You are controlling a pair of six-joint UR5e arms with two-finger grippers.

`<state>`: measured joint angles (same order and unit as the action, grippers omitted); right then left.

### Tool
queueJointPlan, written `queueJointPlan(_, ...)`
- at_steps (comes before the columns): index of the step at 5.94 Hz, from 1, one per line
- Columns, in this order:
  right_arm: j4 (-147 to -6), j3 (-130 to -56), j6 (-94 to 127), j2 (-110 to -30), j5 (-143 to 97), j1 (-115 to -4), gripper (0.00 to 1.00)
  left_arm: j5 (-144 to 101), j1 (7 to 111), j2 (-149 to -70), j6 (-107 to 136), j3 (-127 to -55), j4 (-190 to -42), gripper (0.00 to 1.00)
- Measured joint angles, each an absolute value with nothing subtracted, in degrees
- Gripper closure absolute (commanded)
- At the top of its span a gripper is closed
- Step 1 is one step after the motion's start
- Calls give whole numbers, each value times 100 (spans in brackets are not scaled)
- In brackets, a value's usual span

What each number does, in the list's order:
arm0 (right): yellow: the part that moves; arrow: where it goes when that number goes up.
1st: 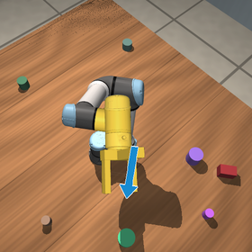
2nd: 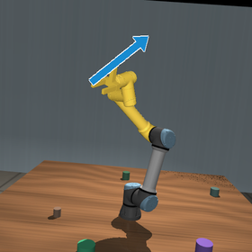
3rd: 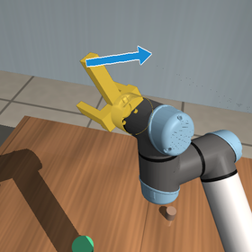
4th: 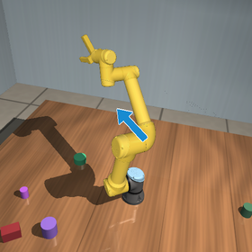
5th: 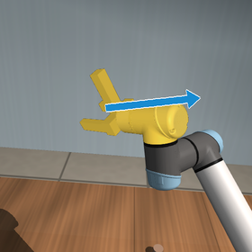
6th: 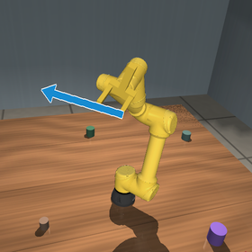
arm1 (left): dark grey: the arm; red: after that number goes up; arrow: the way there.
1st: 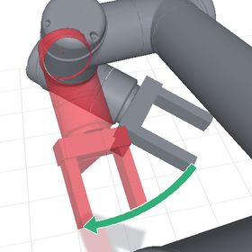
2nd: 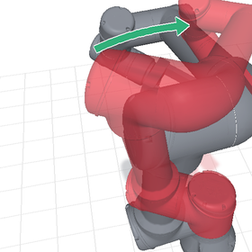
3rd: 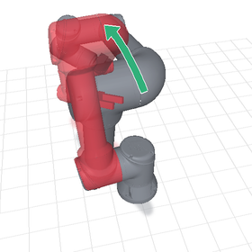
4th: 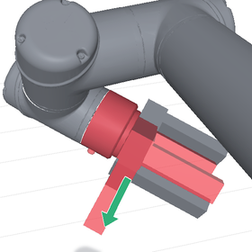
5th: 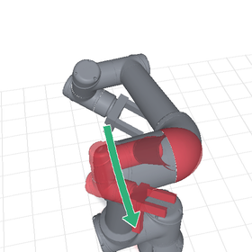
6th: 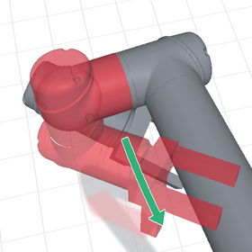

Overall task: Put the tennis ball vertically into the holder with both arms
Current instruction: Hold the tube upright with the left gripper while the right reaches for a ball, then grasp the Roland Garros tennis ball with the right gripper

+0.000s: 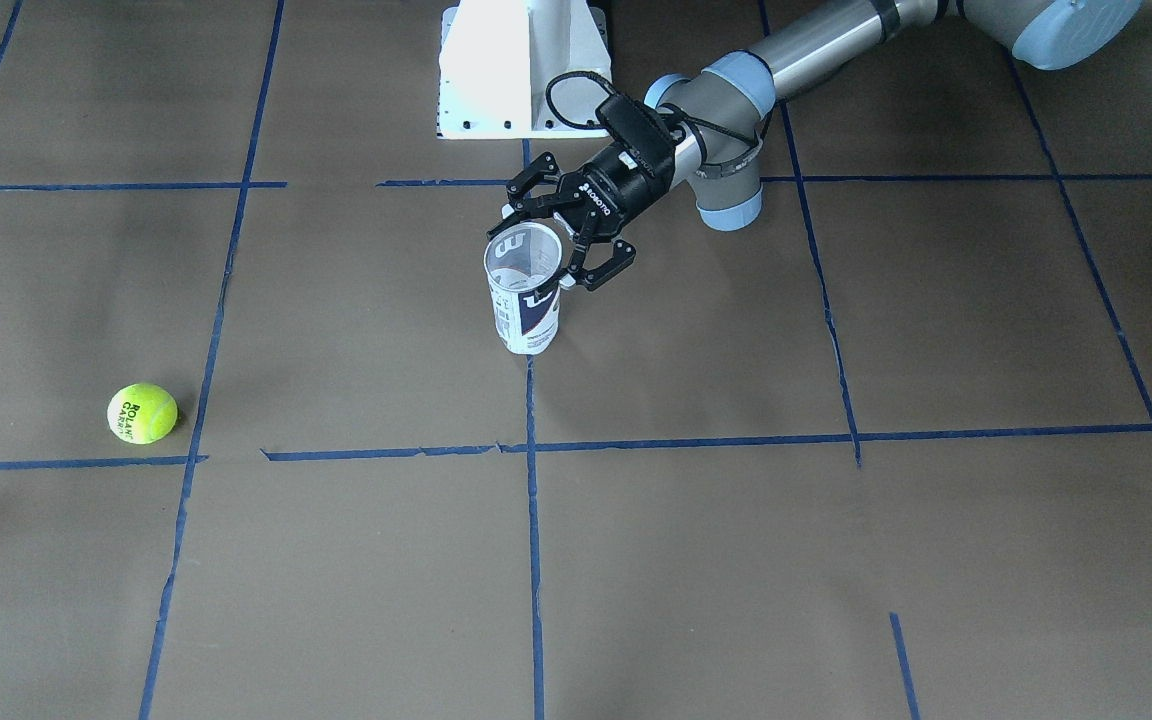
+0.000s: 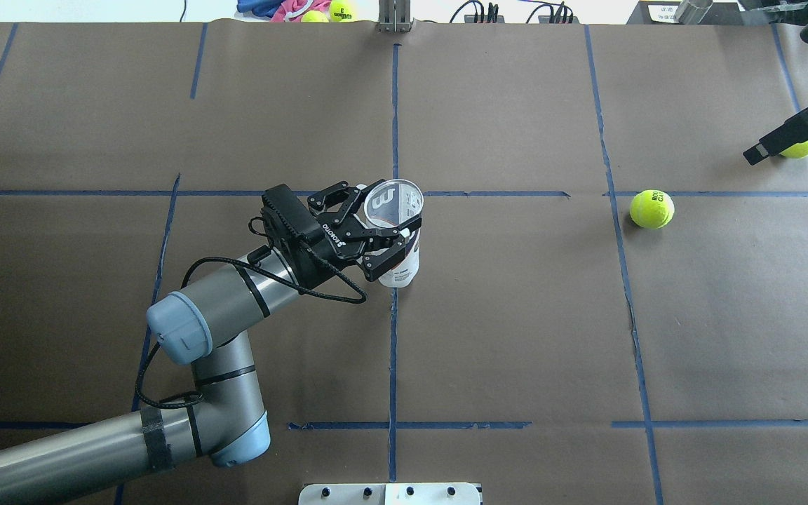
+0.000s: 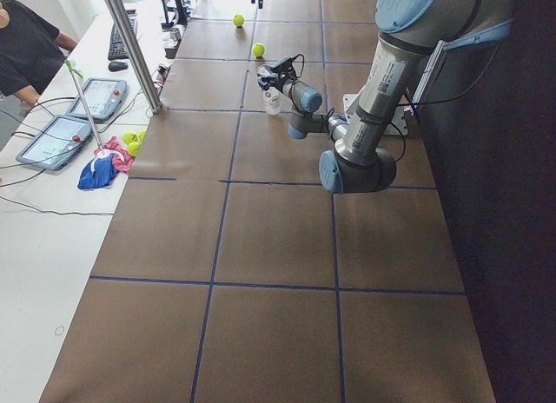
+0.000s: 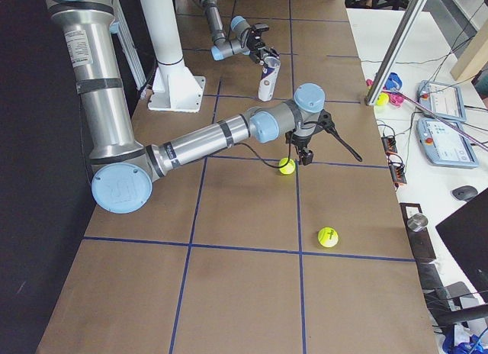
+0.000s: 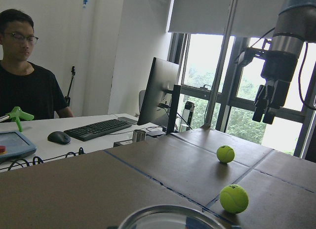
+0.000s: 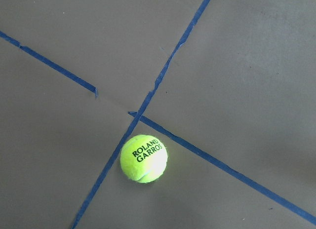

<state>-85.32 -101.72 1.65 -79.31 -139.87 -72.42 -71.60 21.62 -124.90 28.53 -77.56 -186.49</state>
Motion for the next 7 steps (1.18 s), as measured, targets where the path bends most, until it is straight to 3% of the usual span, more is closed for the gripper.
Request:
queueJointPlan(4, -8409, -10125, 298, -7933, -13734, -7013, 0, -7160, 2154, -12496, 2864, -7764, -18659, 4)
queueJointPlan(7, -7254, -9428, 1559, -7928, -13386, -6530, 0, -7154, 2145, -12496, 2865, -7768, -18663, 2)
